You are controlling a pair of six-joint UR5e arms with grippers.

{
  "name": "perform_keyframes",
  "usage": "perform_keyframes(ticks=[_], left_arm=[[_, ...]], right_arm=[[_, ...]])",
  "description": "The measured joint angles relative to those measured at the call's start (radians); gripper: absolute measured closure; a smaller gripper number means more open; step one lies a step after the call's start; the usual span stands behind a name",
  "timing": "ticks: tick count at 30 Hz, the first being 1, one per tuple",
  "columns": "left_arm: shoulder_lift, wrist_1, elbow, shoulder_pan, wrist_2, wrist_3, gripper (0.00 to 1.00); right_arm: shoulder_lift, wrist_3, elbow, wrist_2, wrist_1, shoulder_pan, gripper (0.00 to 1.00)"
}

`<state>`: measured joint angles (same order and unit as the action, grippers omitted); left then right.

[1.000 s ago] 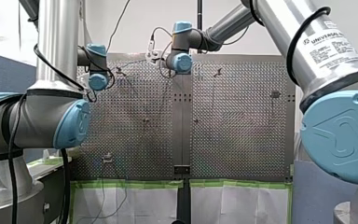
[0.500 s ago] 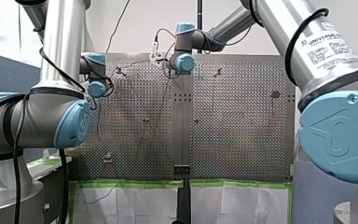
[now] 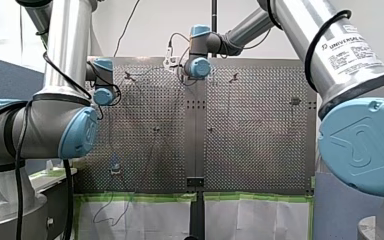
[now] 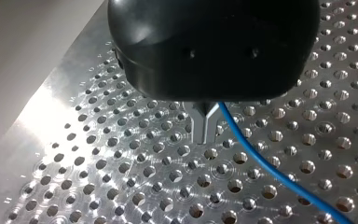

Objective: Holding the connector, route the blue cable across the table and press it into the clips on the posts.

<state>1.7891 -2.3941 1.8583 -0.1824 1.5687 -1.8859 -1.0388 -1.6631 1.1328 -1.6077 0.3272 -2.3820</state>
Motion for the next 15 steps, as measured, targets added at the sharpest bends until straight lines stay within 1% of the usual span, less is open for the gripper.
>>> perform_keyframes(ticks=[3, 5, 9, 12, 15], left_arm=[[0.0, 0.0, 0.0, -0.002, 0.001, -0.011, 1.0], [0.0, -0.001, 0.0, -0.005, 0.005, -0.023, 1.0], [-0.002, -0.016, 0.001, -0.014, 0.021, -0.041, 1.0], [-0.004, -0.04, 0.005, -0.022, 0.044, -0.045, 1.0], [-0.012, -0.053, 0.023, -0.029, 0.072, -0.049, 1.0]], right_arm=[[0.0, 0.008, 0.0, -0.004, -0.003, -0.003, 1.0], [0.0, 0.017, 0.0, -0.003, -0.003, -0.003, 1.0], [0.002, 0.044, -0.009, 0.001, -0.005, -0.003, 1.0], [0.001, 0.062, -0.026, 0.013, -0.012, -0.004, 1.0], [0.001, 0.08, -0.043, 0.035, -0.023, -0.016, 1.0]])
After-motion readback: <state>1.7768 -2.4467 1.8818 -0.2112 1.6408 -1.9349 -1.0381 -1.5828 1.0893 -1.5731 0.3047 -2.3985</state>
